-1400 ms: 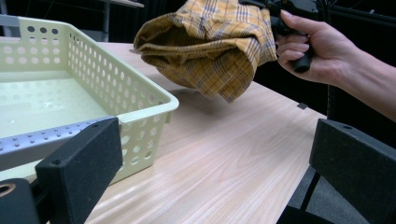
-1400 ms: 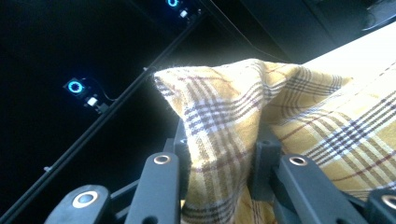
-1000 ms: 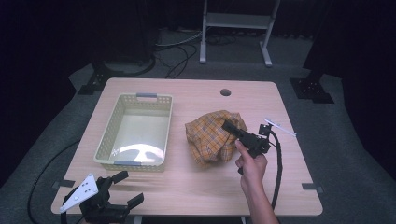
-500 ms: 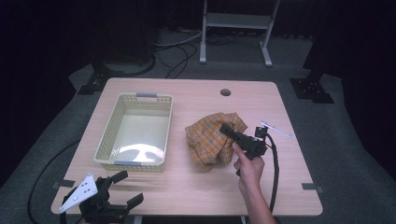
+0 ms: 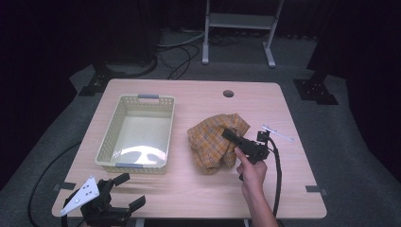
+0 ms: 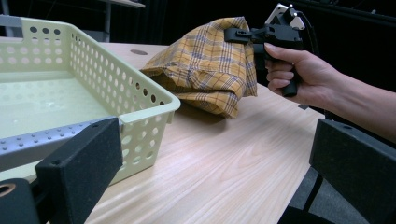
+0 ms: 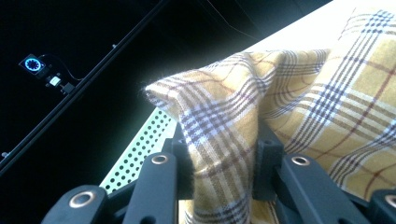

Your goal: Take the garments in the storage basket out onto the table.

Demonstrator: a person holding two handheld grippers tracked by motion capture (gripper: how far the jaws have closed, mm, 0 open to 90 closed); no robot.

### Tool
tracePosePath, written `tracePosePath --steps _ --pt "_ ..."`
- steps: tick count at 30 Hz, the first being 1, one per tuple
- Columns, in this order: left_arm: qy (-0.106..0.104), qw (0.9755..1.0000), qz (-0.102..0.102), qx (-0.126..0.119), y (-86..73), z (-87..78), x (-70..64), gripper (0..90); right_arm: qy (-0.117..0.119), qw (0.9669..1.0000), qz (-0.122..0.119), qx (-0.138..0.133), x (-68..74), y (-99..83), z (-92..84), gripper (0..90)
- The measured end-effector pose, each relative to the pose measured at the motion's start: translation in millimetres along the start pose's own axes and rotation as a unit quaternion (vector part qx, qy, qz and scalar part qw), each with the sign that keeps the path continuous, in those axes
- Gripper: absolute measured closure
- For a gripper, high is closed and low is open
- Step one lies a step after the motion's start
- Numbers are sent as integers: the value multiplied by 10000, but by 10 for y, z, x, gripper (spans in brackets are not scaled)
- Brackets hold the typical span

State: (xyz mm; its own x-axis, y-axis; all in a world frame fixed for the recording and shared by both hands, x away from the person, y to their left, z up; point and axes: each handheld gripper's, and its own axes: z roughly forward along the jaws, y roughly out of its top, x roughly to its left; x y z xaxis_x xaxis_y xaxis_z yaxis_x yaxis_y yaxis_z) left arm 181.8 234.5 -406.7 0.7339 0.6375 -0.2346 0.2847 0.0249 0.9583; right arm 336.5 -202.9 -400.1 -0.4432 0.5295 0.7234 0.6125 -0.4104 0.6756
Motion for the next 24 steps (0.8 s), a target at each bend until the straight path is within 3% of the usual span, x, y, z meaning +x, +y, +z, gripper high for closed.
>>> tracePosePath --steps 10,24 --pt "21 10000 -3 42 -13 21 3 26 -6 9999 6 150 -35 -21 0 673" --pt "15 10000 38 80 -8 37 -5 26 134 9991 29 414 -65 -47 -27 569"
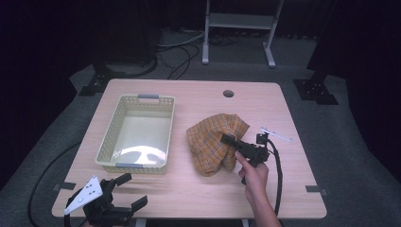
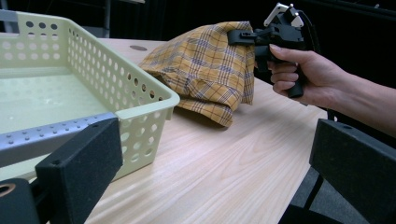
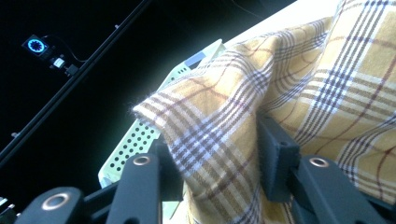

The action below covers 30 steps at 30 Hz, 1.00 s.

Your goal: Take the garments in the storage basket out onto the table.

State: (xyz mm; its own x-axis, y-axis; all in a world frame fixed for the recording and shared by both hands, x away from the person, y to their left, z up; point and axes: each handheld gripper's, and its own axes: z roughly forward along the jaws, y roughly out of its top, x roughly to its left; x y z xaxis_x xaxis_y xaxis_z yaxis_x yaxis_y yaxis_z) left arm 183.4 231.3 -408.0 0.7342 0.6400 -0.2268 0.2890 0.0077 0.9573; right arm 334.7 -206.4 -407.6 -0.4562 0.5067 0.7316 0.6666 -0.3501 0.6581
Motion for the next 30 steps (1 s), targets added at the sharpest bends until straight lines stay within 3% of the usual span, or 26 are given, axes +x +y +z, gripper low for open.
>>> tracePosePath --steps 10,14,25,30 --pt "-17 10000 -6 -2 -1 3 -4 27 132 9998 72 154 -36 -11 -76 490" --pt "-22 10000 -5 -3 1 8 -12 26 185 9996 100 209 -47 -14 -91 420" --pt "13 10000 -3 5 2 -6 -2 27 163 9996 -177 165 -27 11 -193 204" --pt "18 10000 -3 6 1 -5 0 26 123 9986 -511 114 1 32 -246 126"
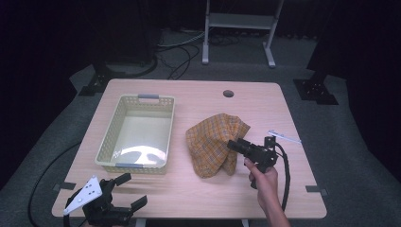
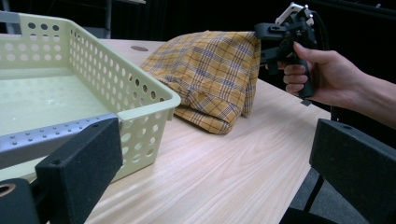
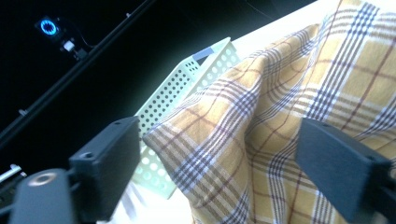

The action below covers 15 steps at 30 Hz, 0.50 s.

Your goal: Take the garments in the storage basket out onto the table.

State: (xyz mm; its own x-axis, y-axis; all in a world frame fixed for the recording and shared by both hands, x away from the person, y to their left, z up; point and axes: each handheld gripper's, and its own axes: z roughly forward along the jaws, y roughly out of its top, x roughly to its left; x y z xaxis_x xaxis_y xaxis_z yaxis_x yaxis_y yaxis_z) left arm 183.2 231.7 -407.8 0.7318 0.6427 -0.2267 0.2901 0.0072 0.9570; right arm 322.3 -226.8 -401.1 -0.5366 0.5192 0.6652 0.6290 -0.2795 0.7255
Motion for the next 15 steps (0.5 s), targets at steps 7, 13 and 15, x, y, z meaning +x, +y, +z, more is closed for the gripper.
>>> tracePosePath --steps 7,13,15 --pt "49 10000 -15 -31 4 -30 18 26 -105 9991 -400 76 57 9 -70 119" --pt "49 10000 -14 -17 2 -25 17 27 -217 9979 -592 158 70 27 -150 119" --pt "51 10000 -16 -19 3 -27 19 26 -277 9973 -656 153 70 35 -188 119"
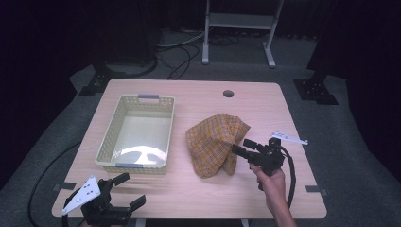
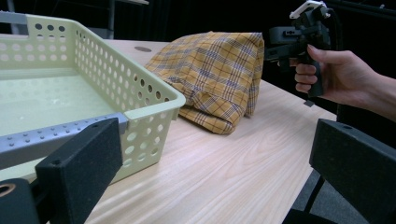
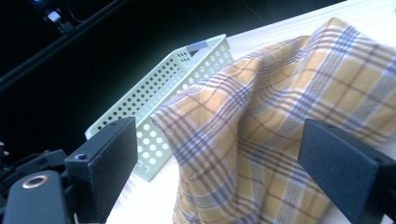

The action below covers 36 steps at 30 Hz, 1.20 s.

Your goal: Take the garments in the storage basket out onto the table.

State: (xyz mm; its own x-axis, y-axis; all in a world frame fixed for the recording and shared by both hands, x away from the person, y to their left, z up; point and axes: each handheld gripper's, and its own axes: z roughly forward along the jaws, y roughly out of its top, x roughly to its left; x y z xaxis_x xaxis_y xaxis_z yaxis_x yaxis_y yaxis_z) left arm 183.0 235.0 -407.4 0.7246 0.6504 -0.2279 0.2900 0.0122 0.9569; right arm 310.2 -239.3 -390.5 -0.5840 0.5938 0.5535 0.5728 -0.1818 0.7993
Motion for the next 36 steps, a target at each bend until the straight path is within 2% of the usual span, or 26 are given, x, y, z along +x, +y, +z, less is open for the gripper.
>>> tracePosePath --steps 11,25,36 --pt "-36 10000 22 40 -7 30 -14 26 -251 9994 -208 67 -9 -45 -149 119" --pt "-23 10000 26 45 -8 32 -17 26 -358 9991 -229 11 -46 -75 -320 119" --pt "-19 10000 28 43 -7 29 -14 26 -614 9977 -274 11 -104 -144 -473 119"
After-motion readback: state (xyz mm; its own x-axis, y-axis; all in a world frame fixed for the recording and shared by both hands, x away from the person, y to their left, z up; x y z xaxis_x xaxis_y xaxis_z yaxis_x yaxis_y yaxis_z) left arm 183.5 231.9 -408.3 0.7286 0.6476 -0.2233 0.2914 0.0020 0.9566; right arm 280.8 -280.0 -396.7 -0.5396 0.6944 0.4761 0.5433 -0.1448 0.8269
